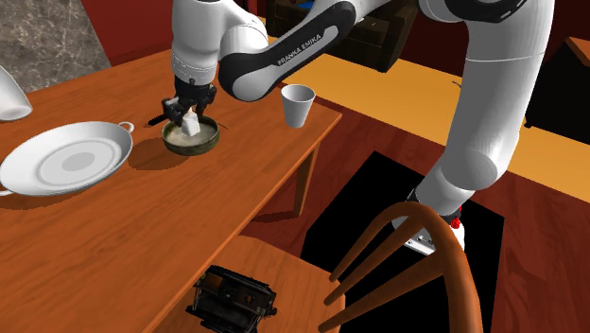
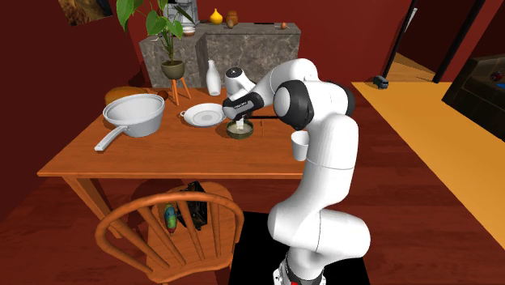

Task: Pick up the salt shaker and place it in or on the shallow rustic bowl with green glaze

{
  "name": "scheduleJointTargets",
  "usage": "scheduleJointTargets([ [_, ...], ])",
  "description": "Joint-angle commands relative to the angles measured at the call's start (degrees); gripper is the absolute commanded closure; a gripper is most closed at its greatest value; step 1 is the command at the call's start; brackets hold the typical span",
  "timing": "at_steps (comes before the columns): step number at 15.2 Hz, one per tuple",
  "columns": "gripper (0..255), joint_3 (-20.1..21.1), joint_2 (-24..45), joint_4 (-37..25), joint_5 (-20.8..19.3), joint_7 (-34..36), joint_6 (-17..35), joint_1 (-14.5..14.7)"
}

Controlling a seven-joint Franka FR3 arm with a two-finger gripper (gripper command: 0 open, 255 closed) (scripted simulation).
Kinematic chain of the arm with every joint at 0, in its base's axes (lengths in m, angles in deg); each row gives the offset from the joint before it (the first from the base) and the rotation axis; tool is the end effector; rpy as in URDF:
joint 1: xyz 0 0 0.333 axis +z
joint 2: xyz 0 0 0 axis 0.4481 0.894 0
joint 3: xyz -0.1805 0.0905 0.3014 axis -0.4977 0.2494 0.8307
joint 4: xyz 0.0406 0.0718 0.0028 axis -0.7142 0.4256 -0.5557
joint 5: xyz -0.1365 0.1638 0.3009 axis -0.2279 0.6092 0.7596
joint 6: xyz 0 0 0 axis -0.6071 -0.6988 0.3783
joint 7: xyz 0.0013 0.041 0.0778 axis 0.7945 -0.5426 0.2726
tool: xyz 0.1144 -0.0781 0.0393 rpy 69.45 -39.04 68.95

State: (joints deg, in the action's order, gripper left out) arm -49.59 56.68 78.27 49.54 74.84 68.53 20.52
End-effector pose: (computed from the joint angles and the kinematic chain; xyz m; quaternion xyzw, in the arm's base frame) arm 0.6035 0.2923 0.4103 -0.9783 -0.0176 -0.2061 0.0129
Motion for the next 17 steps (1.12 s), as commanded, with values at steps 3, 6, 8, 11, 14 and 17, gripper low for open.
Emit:
scheduleJointTargets([
  [3,0,0.0,0.0,0.0,0.0,0.0,0.0,0.0],
  [6,0,0.9,-1.7,0.6,1.5,-0.8,-0.7,-0.8],
  [8,0,2.7,-5.2,1.7,4.7,-2.7,-2.3,-2.3],
  [11,0,3.4,-6.6,2.0,6.0,-3.5,-2.9,-2.9],
  [14,0,3.4,-6.6,2.0,6.0,-3.5,-3.0,-2.9],
  [17,0,3.4,-6.6,2.0,6.0,-3.5,-3.0,-2.9],
])
